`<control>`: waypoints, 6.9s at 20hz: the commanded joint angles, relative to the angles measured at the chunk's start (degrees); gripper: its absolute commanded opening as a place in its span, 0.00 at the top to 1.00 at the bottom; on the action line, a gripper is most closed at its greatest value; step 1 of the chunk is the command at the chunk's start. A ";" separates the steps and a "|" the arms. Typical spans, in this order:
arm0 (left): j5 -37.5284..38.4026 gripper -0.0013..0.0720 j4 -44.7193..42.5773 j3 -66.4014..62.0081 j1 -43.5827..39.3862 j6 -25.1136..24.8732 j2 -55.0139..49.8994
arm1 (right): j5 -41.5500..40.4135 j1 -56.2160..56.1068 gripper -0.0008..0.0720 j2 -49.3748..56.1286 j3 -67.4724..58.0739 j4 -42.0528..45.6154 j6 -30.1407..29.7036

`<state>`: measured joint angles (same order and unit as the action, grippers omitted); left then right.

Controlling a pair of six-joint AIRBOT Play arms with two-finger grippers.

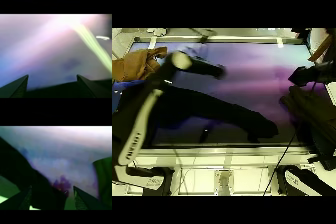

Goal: Fold the clothes and pants, and hang the long-sleeved shirts on hangers.

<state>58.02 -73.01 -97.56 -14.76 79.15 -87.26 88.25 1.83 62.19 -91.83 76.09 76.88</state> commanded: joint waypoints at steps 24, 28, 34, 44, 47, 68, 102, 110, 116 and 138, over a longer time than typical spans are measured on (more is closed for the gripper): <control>4.42 0.04 14.38 -0.02 47.63 -22.60 -17.14 | -17.99 -22.99 0.22 12.92 10.80 -14.32 9.94; 8.02 0.15 14.80 -0.02 47.63 -23.56 -17.11 | -18.43 -22.99 0.22 12.92 10.78 -14.36 11.02; 16.28 0.08 14.80 -0.02 47.89 -28.63 -17.05 | -18.45 -22.99 0.22 12.92 10.78 -14.34 10.97; 20.26 0.09 17.42 -0.07 48.54 -28.68 -16.39 | -18.78 -22.99 0.22 12.92 10.80 -14.29 10.97; 20.76 0.32 16.83 -0.13 48.57 -28.61 -16.15 | -18.84 -22.99 0.22 12.92 10.80 -14.08 10.97; 17.46 0.96 21.66 -0.13 48.43 -20.81 -6.64 | -45.64 -43.08 0.22 50.05 5.88 -68.81 -13.11; 19.19 0.96 21.97 -0.13 48.76 -20.17 -1.97 | -31.61 -41.44 0.98 62.71 -26.16 -40.92 12.20; 22.14 0.96 23.52 -0.13 48.41 -11.80 14.40 | -11.28 -28.20 0.98 29.92 -26.16 -4.96 11.98; 27.61 0.96 22.36 0.07 46.77 -10.71 23.10 | -11.13 -21.62 0.98 18.80 -25.97 -2.67 8.85; 14.86 0.96 -9.07 30.93 46.88 -9.05 19.69 | -28.17 -11.93 0.18 30.49 23.56 -33.79 -0.33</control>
<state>74.67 -80.97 -66.94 32.05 70.19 -67.26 70.78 -9.50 90.67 -76.05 51.83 78.89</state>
